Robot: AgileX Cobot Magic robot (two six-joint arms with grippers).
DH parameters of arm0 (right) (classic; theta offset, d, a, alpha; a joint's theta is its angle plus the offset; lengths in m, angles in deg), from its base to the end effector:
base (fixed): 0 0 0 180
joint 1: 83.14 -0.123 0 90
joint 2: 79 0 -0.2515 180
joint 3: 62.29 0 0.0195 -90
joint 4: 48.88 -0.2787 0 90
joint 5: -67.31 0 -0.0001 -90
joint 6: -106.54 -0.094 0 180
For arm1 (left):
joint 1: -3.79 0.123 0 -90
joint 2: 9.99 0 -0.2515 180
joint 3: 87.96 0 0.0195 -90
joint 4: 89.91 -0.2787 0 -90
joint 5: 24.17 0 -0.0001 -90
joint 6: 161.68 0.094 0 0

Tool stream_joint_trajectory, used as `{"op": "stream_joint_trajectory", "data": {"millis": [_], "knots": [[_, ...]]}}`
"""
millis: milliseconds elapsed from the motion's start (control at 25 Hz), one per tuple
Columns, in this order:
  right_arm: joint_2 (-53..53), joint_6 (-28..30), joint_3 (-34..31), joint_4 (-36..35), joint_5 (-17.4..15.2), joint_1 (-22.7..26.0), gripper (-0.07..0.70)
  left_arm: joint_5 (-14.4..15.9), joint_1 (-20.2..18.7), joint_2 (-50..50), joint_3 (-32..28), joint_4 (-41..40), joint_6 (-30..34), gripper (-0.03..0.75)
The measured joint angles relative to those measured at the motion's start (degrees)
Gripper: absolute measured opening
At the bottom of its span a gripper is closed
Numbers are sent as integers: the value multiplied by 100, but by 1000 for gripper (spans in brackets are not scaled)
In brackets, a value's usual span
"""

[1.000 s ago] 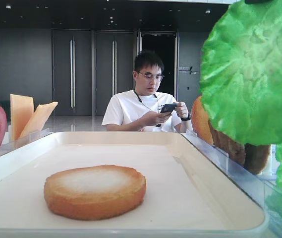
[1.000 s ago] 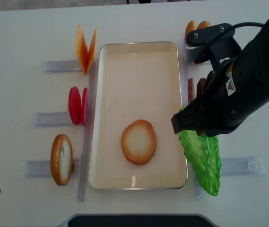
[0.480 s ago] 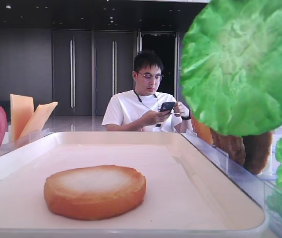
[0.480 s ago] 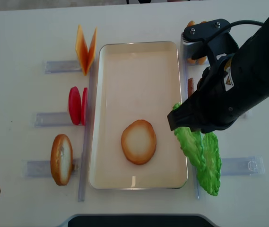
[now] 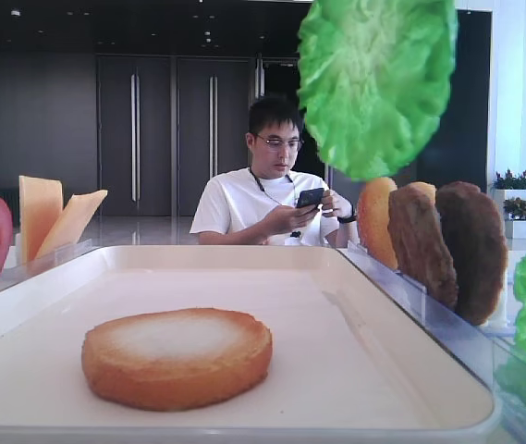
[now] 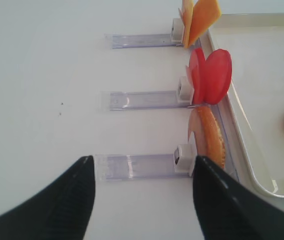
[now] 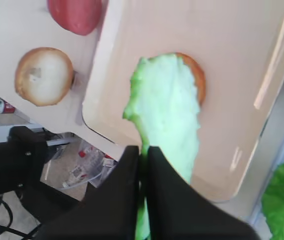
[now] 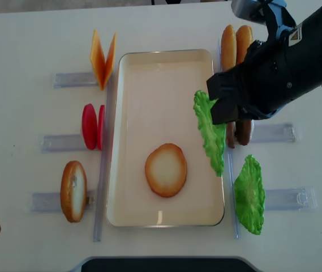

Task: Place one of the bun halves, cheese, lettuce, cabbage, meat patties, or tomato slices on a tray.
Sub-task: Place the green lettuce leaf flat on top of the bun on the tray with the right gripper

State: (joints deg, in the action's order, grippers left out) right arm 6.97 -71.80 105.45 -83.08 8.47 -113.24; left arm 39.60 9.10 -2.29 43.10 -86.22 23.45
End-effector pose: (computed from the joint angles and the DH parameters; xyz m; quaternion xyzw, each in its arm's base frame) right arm 0.2364 0.1893 0.2804 -0.1610 0.9281 0.3150 0.1162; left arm 0.0540 -0.0004 0.2787 0.0006 0.8674 0.0132 0.4975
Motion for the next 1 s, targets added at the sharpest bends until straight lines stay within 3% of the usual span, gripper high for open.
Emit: {"op": "stream_joint_trajectory", "data": {"millis": [400, 1000], "knots": [[10, 1062, -168, -1400, 387, 43, 35, 0, 0, 0, 0, 0, 0, 471], [802, 2524, -455, -2888, 633, 26, 35, 0, 0, 0, 0, 0, 0, 471]]}}
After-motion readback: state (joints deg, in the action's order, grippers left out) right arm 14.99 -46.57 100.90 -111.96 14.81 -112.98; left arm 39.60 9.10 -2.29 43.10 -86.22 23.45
